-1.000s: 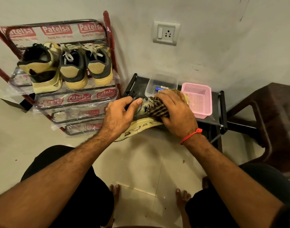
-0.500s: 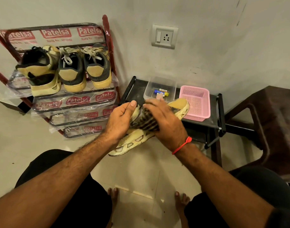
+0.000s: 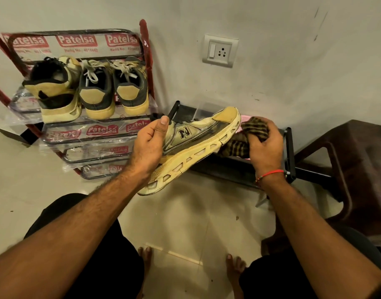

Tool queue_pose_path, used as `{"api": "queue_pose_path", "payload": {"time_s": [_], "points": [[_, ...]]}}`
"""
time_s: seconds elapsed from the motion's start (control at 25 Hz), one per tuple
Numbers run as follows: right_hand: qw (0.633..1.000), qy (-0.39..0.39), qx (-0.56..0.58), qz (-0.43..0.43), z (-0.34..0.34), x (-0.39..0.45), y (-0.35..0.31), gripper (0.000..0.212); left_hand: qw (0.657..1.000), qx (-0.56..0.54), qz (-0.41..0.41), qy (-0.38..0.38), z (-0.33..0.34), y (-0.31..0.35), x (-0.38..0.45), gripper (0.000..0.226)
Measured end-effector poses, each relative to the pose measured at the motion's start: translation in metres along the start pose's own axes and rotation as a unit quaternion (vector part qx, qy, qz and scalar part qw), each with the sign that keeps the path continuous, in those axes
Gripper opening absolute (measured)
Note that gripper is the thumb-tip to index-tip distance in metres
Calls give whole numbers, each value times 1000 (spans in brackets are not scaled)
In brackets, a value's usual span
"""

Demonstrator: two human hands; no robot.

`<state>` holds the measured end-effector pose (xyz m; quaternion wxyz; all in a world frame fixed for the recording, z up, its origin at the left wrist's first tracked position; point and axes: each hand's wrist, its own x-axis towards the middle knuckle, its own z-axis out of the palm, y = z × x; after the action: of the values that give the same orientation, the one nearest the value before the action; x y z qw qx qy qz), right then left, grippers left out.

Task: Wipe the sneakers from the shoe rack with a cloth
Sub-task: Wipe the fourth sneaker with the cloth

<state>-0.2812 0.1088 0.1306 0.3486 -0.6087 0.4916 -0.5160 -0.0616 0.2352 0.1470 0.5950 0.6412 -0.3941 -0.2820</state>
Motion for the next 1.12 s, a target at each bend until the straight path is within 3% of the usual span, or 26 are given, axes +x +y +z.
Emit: {"api": "queue_pose_path", "payload": {"time_s": [0.12, 0.24, 0.28, 0.36, 0.4, 0.48, 0.6, 0.76, 0.84, 0.92, 1.04, 1.12], "points": [[989, 80, 119, 30, -8, 5, -15, 26, 999, 49, 8, -17, 0, -6, -3, 59], [972, 71, 225, 9, 1, -9, -35, 27, 994, 98, 0, -48, 4, -11, -4, 62], [979, 30, 202, -15, 6, -15, -37, 28, 992, 113, -6, -53, 6, -14, -4, 60], [980, -151, 28, -126, 16, -31, -31, 40, 990, 125, 0, -68, 10, -16, -5, 57], [945, -244, -90, -199, 20, -38, -21, 51, 990, 120, 7, -79, 11, -18, -5, 56], [873, -320, -244, -277, 22, -39, -2, 70, 989, 108, 25, -96, 10, -18, -4, 57], [880, -313, -233, -270, 13, -20, 5, 72, 988, 123, 47, -83, 6, -20, -2, 51], [896, -255, -202, -301, 20, -34, 2, 59, 991, 114, 40, -60, 7, -18, -3, 38], [868, -287, -184, -360, 32, -67, -3, 51, 995, 82, 19, -46, 7, -13, -4, 29], [841, -263, -209, -425, 31, -66, -4, 44, 998, 59, -1, -26, 4, -8, -3, 22], [899, -133, -245, -337, 11, -20, 4, 43, 998, 66, -7, -11, 2, -5, -2, 23], [910, -127, -236, -317, 11, -23, 6, 43, 997, 70, -10, -6, 2, -6, -2, 25]]}}
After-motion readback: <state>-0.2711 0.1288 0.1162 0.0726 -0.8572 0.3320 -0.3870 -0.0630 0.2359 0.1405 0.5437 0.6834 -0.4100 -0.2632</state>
